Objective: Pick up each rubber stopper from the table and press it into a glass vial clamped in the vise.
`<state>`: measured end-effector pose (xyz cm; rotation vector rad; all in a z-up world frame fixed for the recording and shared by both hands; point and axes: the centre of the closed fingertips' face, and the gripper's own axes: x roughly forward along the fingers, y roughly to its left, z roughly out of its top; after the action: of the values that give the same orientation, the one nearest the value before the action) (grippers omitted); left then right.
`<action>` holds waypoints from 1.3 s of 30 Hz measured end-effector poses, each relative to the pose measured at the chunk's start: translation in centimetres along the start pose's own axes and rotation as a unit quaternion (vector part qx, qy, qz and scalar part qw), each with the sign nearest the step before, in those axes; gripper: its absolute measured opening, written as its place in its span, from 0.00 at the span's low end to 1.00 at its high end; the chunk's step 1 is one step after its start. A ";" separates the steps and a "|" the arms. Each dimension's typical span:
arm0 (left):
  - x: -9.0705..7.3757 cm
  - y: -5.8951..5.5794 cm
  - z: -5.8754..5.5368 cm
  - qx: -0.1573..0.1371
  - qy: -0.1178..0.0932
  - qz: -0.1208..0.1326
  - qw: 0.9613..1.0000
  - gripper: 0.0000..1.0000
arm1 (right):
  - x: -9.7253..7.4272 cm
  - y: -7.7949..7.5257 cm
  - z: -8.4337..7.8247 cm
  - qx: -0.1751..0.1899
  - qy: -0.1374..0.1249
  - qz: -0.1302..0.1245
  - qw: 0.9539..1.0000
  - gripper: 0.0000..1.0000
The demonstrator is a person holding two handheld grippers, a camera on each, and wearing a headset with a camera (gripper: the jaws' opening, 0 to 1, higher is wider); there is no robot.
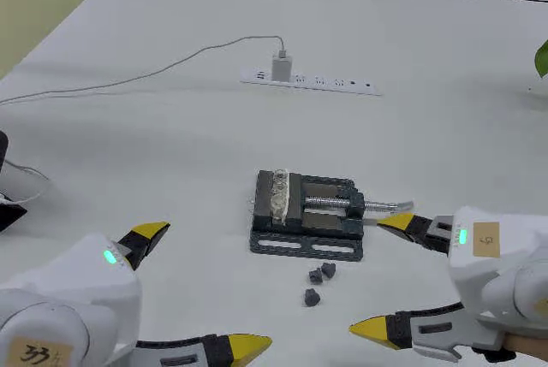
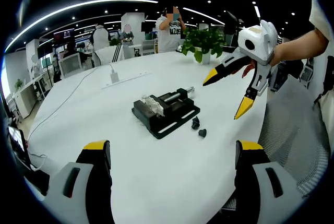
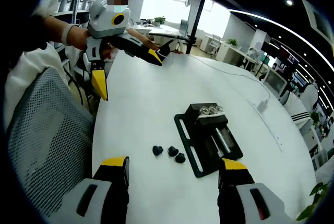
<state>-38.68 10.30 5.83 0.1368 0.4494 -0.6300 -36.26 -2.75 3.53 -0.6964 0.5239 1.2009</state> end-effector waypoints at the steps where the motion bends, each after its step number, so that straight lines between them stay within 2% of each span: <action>1: 0.0 0.0 0.0 -0.001 0.000 0.000 1.000 0.99 | 0.3 0.2 0.1 -0.003 0.000 0.006 1.000 0.64; 4: 0.0 0.0 -0.2 -0.002 0.002 0.000 1.000 0.98 | 1.0 0.4 0.1 -0.008 0.004 0.016 1.000 0.58; 14: 0.1 0.1 0.0 -0.005 -0.001 0.003 1.000 0.98 | 2.4 0.7 -0.1 -0.021 0.016 0.041 0.999 0.49; 25: 0.1 -0.4 0.1 -0.009 -0.003 0.000 1.000 0.97 | 3.1 1.5 -0.8 -0.031 0.031 0.079 0.996 0.15; 31: 0.2 -0.7 -0.3 -0.014 0.001 -0.004 1.000 0.96 | 4.3 2.2 -1.0 -0.037 0.039 0.097 0.994 0.11; 39: 0.3 -0.8 -0.5 -0.015 0.003 -0.005 1.000 0.95 | 5.2 2.3 -0.9 -0.045 0.041 0.108 0.992 0.06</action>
<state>-39.06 9.63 5.26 0.1080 0.4663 -0.6317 -36.96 0.46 -1.20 -0.7839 0.6288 1.4098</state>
